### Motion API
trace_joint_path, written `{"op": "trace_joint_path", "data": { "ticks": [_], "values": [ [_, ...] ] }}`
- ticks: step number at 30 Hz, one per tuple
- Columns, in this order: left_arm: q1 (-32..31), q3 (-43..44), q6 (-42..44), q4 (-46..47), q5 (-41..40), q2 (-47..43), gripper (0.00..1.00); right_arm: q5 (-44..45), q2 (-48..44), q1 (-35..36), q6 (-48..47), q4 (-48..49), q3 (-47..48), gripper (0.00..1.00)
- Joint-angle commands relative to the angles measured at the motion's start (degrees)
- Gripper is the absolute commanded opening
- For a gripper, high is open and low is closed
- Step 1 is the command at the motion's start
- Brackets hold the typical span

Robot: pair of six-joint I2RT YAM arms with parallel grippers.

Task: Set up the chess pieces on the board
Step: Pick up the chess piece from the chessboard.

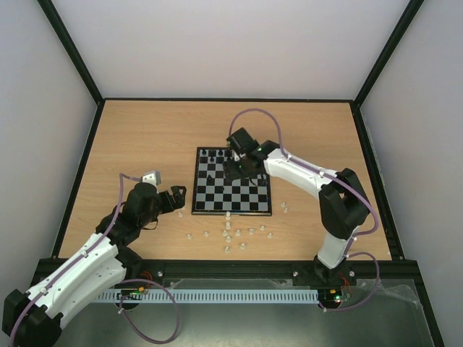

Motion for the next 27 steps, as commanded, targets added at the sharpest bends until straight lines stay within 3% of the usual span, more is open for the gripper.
{"op": "trace_joint_path", "data": {
  "ticks": [1,7,12,16,27],
  "values": [
    [0.3,1.5,-0.9,0.3,-0.5,-0.5,0.99,-3.3,1.1,3.7,0.4,0.0,-1.1,0.74],
    [0.3,0.8,-1.2,0.6,0.3,-0.9,0.99,-3.0,5.3,7.2,0.3,-0.7,1.0,0.57],
    [0.3,-0.1,-1.4,0.7,0.8,-1.9,1.0,-2.3,8.9,8.2,0.3,-2.0,3.4,0.53],
    [0.3,-0.3,-1.2,0.6,0.8,-2.1,0.99,-1.9,11.3,8.2,0.0,-2.1,4.9,0.38],
    [0.3,-0.7,-0.8,0.3,0.4,-2.7,0.99,0.7,14.3,8.2,-0.1,-4.3,8.0,0.29]
  ]
}}
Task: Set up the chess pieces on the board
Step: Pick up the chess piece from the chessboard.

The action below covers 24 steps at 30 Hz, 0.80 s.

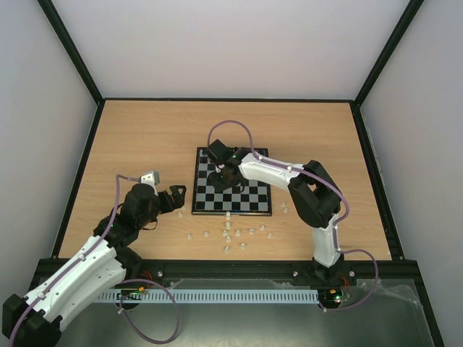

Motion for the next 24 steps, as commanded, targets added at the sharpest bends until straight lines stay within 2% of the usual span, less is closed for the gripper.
{"op": "trace_joint_path", "data": {
  "ticks": [1,18,24],
  "values": [
    [0.4,-0.6,0.2,0.2,-0.2,-0.5,0.99,1.8,1.6,0.2,-0.2,-4.5,2.2,0.28],
    [0.4,-1.9,-0.4,1.1,0.3,-0.8,0.99,0.8,1.3,0.3,-0.4,-5.2,0.8,0.2],
    [0.4,-2.0,-0.4,1.1,0.3,-0.8,0.99,0.5,1.6,0.3,-0.6,-5.3,0.5,0.13]
  ]
}}
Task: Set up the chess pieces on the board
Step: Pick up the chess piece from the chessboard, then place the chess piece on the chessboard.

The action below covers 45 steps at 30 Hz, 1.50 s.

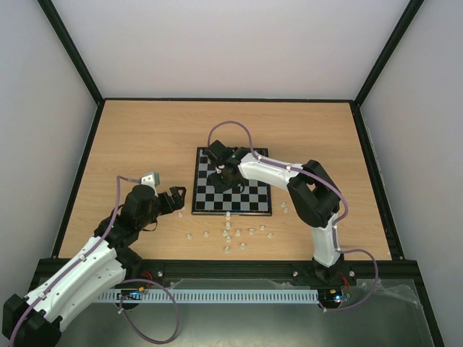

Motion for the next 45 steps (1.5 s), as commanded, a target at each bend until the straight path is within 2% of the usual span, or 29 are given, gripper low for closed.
{"op": "trace_joint_path", "data": {
  "ticks": [1,10,14,27,45],
  "values": [
    [0.3,-0.9,-0.3,0.9,0.2,-0.5,1.0,-0.4,1.0,0.3,-0.4,-3.4,-0.2,0.12],
    [0.3,-1.0,-0.4,1.5,0.3,-0.1,0.99,2.2,1.0,0.0,-1.0,-4.2,0.4,0.07],
    [0.3,-0.9,-0.2,1.6,0.3,0.1,0.99,2.9,0.7,-2.2,-1.4,-5.0,2.1,0.04],
    [0.5,-0.6,0.9,2.4,0.3,2.1,0.99,7.8,5.3,-10.4,-3.1,-10.1,13.2,0.04],
    [0.8,-0.8,1.1,3.4,0.7,3.1,1.0,8.2,9.2,-14.7,-3.5,-9.4,14.6,0.05]
  ]
}}
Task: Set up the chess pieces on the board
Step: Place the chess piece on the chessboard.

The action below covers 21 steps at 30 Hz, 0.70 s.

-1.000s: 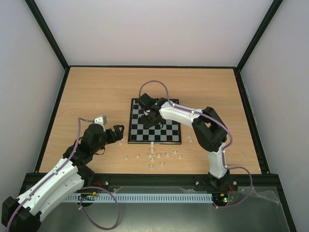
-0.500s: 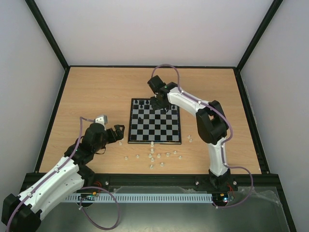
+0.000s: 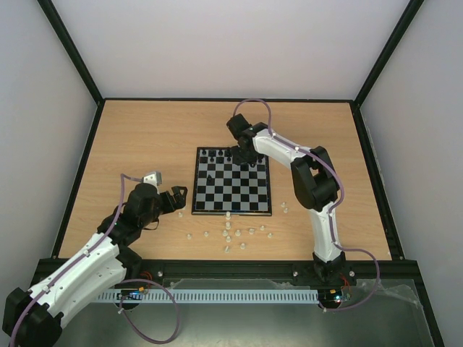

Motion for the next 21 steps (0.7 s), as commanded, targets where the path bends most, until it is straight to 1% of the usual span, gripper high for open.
{"op": "trace_joint_path", "data": {
  "ticks": [1,21],
  "values": [
    [0.3,-0.6,0.6,1.2,0.3,-0.1,1.0,0.7,1.3,-0.7,-0.8,-3.0,1.8,0.05],
    [0.3,-0.5,0.6,1.5,0.3,0.6,0.99,-0.6,3.3,-1.6,-1.1,-1.4,3.8,0.07]
  ]
}}
